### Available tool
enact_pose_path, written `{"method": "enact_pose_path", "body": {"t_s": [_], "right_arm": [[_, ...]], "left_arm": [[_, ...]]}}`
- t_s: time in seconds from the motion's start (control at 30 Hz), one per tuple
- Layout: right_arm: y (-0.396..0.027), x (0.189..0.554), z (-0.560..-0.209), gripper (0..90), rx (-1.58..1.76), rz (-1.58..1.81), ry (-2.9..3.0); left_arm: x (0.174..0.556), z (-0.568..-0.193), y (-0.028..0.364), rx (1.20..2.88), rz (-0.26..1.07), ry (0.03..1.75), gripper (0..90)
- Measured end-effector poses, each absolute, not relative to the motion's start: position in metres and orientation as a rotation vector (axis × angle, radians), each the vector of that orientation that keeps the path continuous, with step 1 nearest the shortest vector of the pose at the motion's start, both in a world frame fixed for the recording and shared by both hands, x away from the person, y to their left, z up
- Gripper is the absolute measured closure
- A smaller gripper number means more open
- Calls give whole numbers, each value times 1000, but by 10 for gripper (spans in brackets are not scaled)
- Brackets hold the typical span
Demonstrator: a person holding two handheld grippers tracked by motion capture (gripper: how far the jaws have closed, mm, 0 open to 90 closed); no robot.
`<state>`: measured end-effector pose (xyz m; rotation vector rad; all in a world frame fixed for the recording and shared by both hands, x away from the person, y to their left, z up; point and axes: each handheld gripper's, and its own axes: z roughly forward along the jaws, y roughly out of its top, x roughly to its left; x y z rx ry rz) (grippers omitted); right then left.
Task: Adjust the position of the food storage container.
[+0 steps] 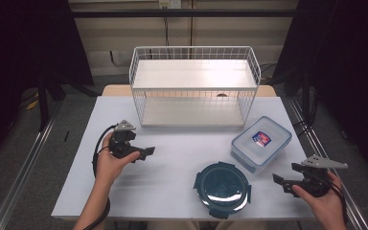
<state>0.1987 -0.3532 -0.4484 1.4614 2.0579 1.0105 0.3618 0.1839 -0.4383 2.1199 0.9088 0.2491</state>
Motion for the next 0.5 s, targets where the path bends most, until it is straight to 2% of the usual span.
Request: {"method": "enact_pose_path", "body": {"t_s": [0.1, 0.17, 0.2, 0.23, 0.27, 0.33, 0.4, 0.43, 0.47, 0.5], "right_arm": [[-352, 202, -447, 223, 1463, 1021, 2047], [-352, 203, -447, 335, 1452, 1011, 2048], [-352, 203, -447, 335, 1452, 1011, 2048], [-351, 204, -446, 376, 1449, 1020, 2037], [-351, 207, -444, 506, 1436, 1009, 2050], [-350, 209, -443, 600, 1435, 1009, 2063], [-349, 210, -444, 760, 1423, 1013, 2100], [-348, 211, -444, 807, 1420, 1011, 2113], [-348, 211, -444, 807, 1420, 1011, 2113], [-346, 213, -445, 895, 1410, 1023, 2143]], "left_arm": [[361, -438, 184, 2105, 243, 911, 13], [358, -437, 182, 2118, 246, 896, 13], [358, -437, 182, 2118, 246, 896, 13], [356, -437, 180, 2123, 241, 887, 13], [354, -438, 179, 2132, 238, 884, 13], [350, -438, 177, 2148, 258, 873, 13], [348, -438, 177, 2136, 242, 872, 13], [348, -438, 177, 2136, 242, 872, 13], [347, -438, 178, 2137, 255, 870, 13], [347, -438, 179, 2144, 246, 872, 13]]}}
